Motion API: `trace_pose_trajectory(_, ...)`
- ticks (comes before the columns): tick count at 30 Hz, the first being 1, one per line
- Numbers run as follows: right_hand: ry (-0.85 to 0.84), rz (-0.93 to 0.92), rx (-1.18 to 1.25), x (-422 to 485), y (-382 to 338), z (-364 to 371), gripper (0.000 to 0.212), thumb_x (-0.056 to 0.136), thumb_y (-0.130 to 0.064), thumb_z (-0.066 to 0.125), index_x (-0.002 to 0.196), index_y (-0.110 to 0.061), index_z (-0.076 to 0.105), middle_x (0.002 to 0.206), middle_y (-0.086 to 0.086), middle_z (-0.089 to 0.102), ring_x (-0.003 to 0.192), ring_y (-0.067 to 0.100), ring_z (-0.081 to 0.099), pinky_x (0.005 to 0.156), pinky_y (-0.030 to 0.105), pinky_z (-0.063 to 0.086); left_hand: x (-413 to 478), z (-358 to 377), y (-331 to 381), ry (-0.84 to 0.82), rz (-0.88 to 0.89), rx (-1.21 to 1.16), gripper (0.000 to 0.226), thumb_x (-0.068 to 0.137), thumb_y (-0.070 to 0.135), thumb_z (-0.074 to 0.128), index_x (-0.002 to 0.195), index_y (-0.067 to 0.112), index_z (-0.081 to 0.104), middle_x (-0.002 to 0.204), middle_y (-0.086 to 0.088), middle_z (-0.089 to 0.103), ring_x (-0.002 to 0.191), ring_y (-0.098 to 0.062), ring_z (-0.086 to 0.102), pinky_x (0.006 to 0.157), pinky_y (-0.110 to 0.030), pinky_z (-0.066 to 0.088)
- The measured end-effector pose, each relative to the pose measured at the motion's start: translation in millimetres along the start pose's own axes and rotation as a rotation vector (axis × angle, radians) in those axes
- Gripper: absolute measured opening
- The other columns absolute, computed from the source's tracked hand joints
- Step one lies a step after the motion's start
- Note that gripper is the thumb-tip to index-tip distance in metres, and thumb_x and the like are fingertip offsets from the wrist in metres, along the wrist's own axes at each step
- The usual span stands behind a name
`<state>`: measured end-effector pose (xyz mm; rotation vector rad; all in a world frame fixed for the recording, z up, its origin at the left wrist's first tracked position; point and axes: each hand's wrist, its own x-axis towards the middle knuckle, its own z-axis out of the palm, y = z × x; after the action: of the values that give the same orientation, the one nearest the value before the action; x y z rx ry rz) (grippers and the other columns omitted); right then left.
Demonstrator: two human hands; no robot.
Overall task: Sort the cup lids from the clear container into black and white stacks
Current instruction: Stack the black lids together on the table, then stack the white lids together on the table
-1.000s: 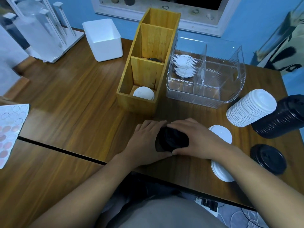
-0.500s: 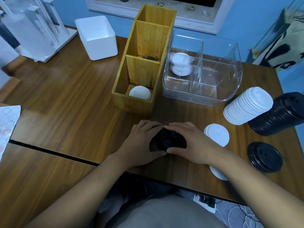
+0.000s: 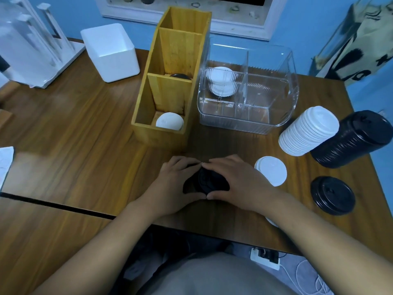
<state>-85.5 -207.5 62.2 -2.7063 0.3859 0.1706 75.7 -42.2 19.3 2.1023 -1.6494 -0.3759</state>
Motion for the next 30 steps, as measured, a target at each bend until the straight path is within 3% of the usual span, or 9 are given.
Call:
trace_pose_trajectory(4,0.202,0.033,0.063,-29,22,-12,0.069,0.088,-0.062,0.060,0.150,-0.040,0.038,0.150,-0.016,0.044,0.138,0.010,0.032,0.108,0.027,0.030,8,-4,10,-0.035,-0.025,0.029,0.079,0.087,0.068,0.063,0.153,0.030,0.044,0.149,0.016,0.041,0.138,-0.010,0.028,0.112,-0.033,0.029)
trace_pose_trajectory(6,0.294,0.124,0.061,-49,47,-22,0.066,0.087,-0.056,0.065,0.146,-0.038,0.044,0.148,-0.014,0.047,0.136,0.011,0.035,0.109,0.031,0.032,16,-6,14,-0.056,-0.024,0.035,0.081,0.088,0.064,0.065,0.156,0.027,0.040,0.151,0.014,0.039,0.140,-0.010,0.026,0.117,-0.034,0.029)
trace_pose_trajectory(8,0.224,0.245,0.067,-64,74,-31,0.071,0.084,-0.052,0.071,0.147,-0.040,0.040,0.153,-0.013,0.039,0.139,0.013,0.029,0.112,0.038,0.029,26,-6,19,-0.052,-0.020,0.041,0.083,0.089,0.061,0.067,0.157,0.022,0.039,0.153,0.011,0.040,0.141,-0.011,0.025,0.119,-0.033,0.029)
trace_pose_trajectory(11,0.041,0.312,0.112,-69,98,-35,0.081,0.079,-0.049,0.078,0.149,-0.041,0.036,0.158,-0.010,0.032,0.143,0.017,0.024,0.115,0.043,0.027,39,-6,30,-0.034,-0.019,0.058,0.087,0.086,0.058,0.071,0.157,0.019,0.038,0.152,0.008,0.041,0.140,-0.010,0.027,0.116,-0.020,0.024)
trace_pose_trajectory(17,0.108,0.312,0.082,-70,106,-38,0.082,0.075,-0.051,0.081,0.146,-0.036,0.042,0.148,-0.010,0.048,0.134,0.020,0.041,0.111,0.046,0.038,33,3,74,0.051,0.132,0.130,0.074,0.086,0.062,0.068,0.147,0.024,0.049,0.144,0.010,0.049,0.133,-0.009,0.035,0.108,-0.020,0.030)
trace_pose_trajectory(21,0.199,0.314,0.109,-98,99,-41,0.089,0.077,-0.049,0.080,0.152,-0.035,0.034,0.149,-0.013,0.044,0.136,0.013,0.034,0.105,0.028,0.029,29,39,107,-0.036,0.271,0.061,0.069,0.090,0.064,0.061,0.144,0.021,0.053,0.143,0.003,0.053,0.132,-0.013,0.039,0.112,-0.025,0.031)
trace_pose_trajectory(26,0.222,0.289,0.187,-150,90,-36,0.097,0.075,-0.041,0.085,0.154,-0.034,0.029,0.142,-0.016,0.047,0.130,-0.002,0.034,0.095,0.006,0.028,44,68,123,-0.094,0.282,-0.124,0.080,0.083,0.060,0.075,0.142,0.012,0.053,0.138,-0.003,0.059,0.127,-0.019,0.051,0.113,-0.034,0.040)
trace_pose_trajectory(30,0.188,0.310,0.270,-191,86,-12,0.104,0.072,-0.035,0.087,0.154,-0.043,0.024,0.136,-0.016,0.046,0.131,-0.009,0.036,0.098,0.000,0.027,55,82,127,-0.138,0.295,-0.133,0.092,0.076,0.063,0.078,0.146,0.011,0.050,0.140,-0.004,0.060,0.129,-0.022,0.050,0.109,-0.043,0.044)
